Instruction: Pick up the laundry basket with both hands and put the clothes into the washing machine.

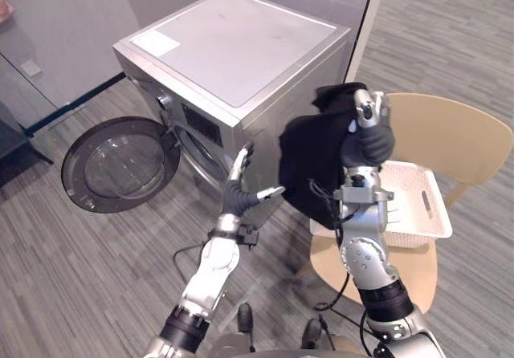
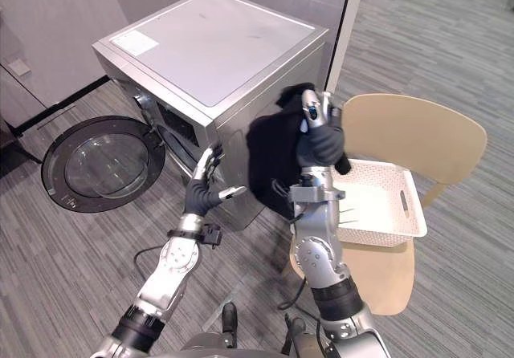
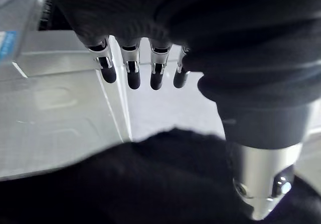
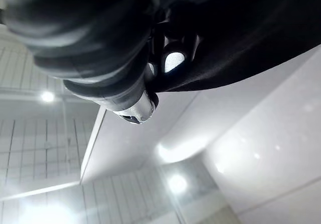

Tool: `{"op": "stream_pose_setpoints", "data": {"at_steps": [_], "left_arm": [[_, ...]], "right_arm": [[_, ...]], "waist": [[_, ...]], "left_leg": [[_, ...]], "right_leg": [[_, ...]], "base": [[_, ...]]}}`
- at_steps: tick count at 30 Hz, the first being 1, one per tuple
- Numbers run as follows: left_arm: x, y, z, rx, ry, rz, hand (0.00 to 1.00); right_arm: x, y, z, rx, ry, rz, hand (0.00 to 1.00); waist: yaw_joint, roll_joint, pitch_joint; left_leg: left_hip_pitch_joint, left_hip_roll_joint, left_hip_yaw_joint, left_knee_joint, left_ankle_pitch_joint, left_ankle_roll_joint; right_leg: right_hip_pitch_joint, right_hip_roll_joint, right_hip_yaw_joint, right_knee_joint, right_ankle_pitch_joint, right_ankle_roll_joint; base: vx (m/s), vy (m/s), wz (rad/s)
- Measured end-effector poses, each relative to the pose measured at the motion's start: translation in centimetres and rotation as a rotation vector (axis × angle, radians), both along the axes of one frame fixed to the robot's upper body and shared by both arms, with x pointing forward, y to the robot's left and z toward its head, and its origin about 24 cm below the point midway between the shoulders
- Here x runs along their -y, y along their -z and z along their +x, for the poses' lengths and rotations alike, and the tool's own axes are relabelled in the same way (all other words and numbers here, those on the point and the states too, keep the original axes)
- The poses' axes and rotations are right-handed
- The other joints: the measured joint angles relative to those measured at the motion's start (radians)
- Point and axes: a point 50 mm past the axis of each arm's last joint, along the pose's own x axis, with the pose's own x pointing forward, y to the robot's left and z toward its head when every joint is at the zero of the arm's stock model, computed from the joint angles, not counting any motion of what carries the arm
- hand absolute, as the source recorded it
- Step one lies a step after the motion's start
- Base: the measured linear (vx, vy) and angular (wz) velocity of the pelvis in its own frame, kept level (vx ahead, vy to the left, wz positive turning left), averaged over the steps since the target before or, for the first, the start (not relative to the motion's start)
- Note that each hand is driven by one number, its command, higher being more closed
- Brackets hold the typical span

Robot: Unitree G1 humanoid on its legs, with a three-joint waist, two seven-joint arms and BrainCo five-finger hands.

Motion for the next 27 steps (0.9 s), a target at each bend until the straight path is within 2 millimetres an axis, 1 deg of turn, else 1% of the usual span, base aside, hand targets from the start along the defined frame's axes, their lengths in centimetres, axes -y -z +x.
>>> {"op": "stream_pose_setpoints", "data": {"at_steps": [1, 2, 3, 4, 5, 8, 12, 14, 15, 18, 21, 23, 24, 27], "left_arm": [[0.5, 0.0, 0.4, 0.005, 0.015, 0.032, 0.00], [0.9, 0.1, 0.5, 0.005, 0.025, 0.047, 0.00], [1.7, 0.1, 0.8, 0.009, 0.051, 0.074, 0.00], [2.1, 0.1, 1.0, 0.010, 0.060, 0.085, 0.00], [2.4, 0.0, 1.3, 0.015, 0.065, 0.104, 1.00], [3.4, 0.2, 2.2, 0.001, 0.092, 0.159, 1.00], [3.9, 0.6, 2.2, -0.013, 0.092, 0.178, 1.00], [4.0, 1.2, 2.2, -0.031, 0.086, 0.194, 1.00], [3.9, 1.2, 2.2, -0.033, 0.085, 0.195, 1.00], [3.7, 1.3, 2.2, -0.038, 0.076, 0.191, 1.00], [2.2, 1.7, 1.8, -0.064, 0.018, 0.146, 1.00], [0.6, 1.8, 1.3, -0.077, -0.047, 0.084, 1.00], [0.1, 1.8, 1.1, -0.082, -0.065, 0.065, 1.00], [-2.3, 1.4, 0.1, -0.085, -0.163, -0.058, 1.00]], "right_arm": [[-1.3, -0.6, -0.2, 0.022, -0.057, -0.017, 1.00], [-1.9, -0.8, -0.3, 0.035, -0.086, -0.027, 1.00], [-3.5, -1.6, -0.8, 0.067, -0.152, -0.040, 1.00], [-4.0, -1.8, -0.9, 0.074, -0.175, -0.038, 1.00], [-4.7, -2.0, -1.1, 0.080, -0.207, -0.035, 1.00], [-5.8, -2.3, -1.5, 0.083, -0.260, -0.034, 1.00], [-5.8, -2.3, -1.4, 0.078, -0.264, -0.035, 1.00], [-5.6, -2.1, -1.3, 0.076, -0.259, -0.049, 1.00], [-5.6, -2.1, -1.3, 0.072, -0.258, -0.052, 0.00], [-5.6, -1.7, -1.0, 0.057, -0.254, -0.065, 0.00], [-5.2, -0.3, -1.0, 0.012, -0.237, -0.070, 0.00], [-4.1, 1.2, -0.9, -0.024, -0.179, -0.123, 0.00], [-3.7, 1.5, -0.9, -0.031, -0.160, -0.143, 0.00], [-1.4, 3.1, -0.8, -0.040, 0.003, -0.271, 0.00]], "waist": [[-0.001, -0.001, -0.015], [-0.001, -0.001, -0.023], [-0.001, -0.004, -0.040], [0.000, -0.006, -0.048], [0.000, -0.010, -0.055], [-0.002, -0.020, -0.080], [-0.003, -0.023, -0.093], [-0.002, -0.024, -0.093], [-0.001, -0.024, -0.093], [0.000, -0.026, -0.094], [-0.001, -0.026, -0.095], [0.000, -0.026, -0.095], [0.000, -0.026, -0.095], [0.003, -0.026, -0.095]], "left_leg": [[0.000, -0.001, 0.006, 0.000, 0.000, 0.000], [0.000, -0.001, 0.009, 0.000, 0.000, 0.000], [0.002, -0.001, 0.016, 0.000, 0.001, 0.001], [0.004, 0.000, 0.018, 0.000, 0.001, 0.001], [0.009, 0.001, 0.022, 0.000, 0.001, 0.001], [0.016, 0.003, 0.023, 0.000, 0.003, 0.000], [0.012, 0.013, 0.022, -0.001, 0.003, -0.004], [0.009, 0.016, 0.021, -0.001, 0.008, -0.006], [0.010, 0.014, 0.021, 0.000, 0.008, -0.007], [0.011, 0.018, 0.021, 0.000, 0.010, -0.009], [0.014, 0.022, 0.017, 0.000, 0.010, -0.009], [0.014, 0.023, 0.008, 0.000, 0.010, -0.009], [0.014, 0.023, 0.005, 0.000, 0.010, -0.009], [0.020, 0.022, -0.007, 0.000, 0.010, -0.009]], "right_leg": [[0.000, 0.001, 0.007, -0.009, 0.009, 0.005], [0.000, 0.001, 0.011, -0.014, 0.012, 0.008], [0.000, 0.003, 0.019, -0.017, 0.017, 0.010], [0.000, 0.004, 0.022, -0.017, 0.022, 0.004], [0.003, 0.006, 0.026, -0.021, 0.026, -0.002], [0.018, 0.018, 0.029, -0.050, 0.038, 0.002], [0.023, 0.027, 0.031, -0.069, 0.052, -0.009], [0.028, 0.034, 0.029, -0.083, 0.060, -0.012], [0.031, 0.037, 0.029, -0.087, 0.063, -0.015], [0.039, 0.048, 0.029, -0.108, 0.069, -0.022], [0.050, 0.055, 0.027, -0.122, 0.071, -0.023], [0.057, 0.061, 0.024, -0.134, 0.071, -0.024], [0.060, 0.061, 0.022, -0.138, 0.071, -0.025], [0.073, 0.063, 0.015, -0.144, 0.071, -0.025]], "base": [[-0.10, 0.049, -0.15], [-0.11, 0.050, -0.18], [-0.08, 0.029, -0.13], [-0.08, 0.023, -0.14], [-0.05, 0.006, -0.09], [-0.03, 0.003, -0.06], [0.00, -0.007, -0.01], [0.02, -0.009, -0.01], [0.04, -0.005, -0.01], [0.05, -0.008, -0.02], [0.07, -0.018, 0.02], [0.06, -0.012, 0.04], [0.05, -0.005, 0.10], [0.03, 0.005, 0.10]]}}
